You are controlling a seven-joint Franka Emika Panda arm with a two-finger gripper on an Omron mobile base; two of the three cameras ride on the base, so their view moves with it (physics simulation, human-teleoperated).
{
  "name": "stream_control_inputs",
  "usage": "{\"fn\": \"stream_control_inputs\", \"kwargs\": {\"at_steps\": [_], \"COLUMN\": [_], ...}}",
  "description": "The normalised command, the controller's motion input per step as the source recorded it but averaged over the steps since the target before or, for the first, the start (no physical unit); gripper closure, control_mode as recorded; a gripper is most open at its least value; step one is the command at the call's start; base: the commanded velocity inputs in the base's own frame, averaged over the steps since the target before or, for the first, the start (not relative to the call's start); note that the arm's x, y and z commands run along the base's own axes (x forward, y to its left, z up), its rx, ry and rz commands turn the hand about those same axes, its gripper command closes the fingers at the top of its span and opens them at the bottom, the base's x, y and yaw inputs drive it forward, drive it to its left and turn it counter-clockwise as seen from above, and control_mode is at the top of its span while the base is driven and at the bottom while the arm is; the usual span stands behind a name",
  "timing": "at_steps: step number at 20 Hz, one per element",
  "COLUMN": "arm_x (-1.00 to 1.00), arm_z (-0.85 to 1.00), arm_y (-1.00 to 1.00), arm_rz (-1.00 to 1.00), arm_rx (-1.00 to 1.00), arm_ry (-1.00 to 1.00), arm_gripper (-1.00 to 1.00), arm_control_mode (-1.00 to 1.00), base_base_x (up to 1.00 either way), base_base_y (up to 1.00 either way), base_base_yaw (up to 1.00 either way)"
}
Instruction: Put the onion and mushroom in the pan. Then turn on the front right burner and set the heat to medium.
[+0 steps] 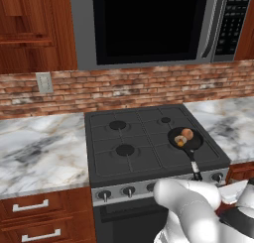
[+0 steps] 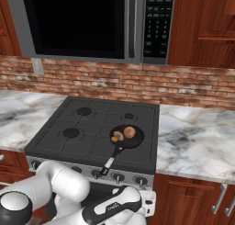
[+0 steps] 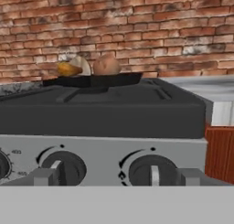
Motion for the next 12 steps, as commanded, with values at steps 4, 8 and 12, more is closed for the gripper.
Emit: {"fn": "stream_control_inputs", "kwargs": {"at_steps": [4,8,12], "arm_x": [0.01,0.08,0.04], "arm_z": [0.00,-0.01,-0.19], "arm_y": [-0.32,-0.14,0.00], "arm_rz": [-0.04,-0.01,0.00], "arm_rx": [0.04,0.03,0.00], "arm_ry": [0.00,0.00,0.01], "arm_gripper": [-1.00,-1.00,-1.00], "arm_control_mode": [-1.00,-1.00,-1.00], "base_base_x": [0.00,0.00,0.00], "base_base_y": [0.00,0.00,0.00], "base_base_yaw": [0.00,0.00,0.00]}}
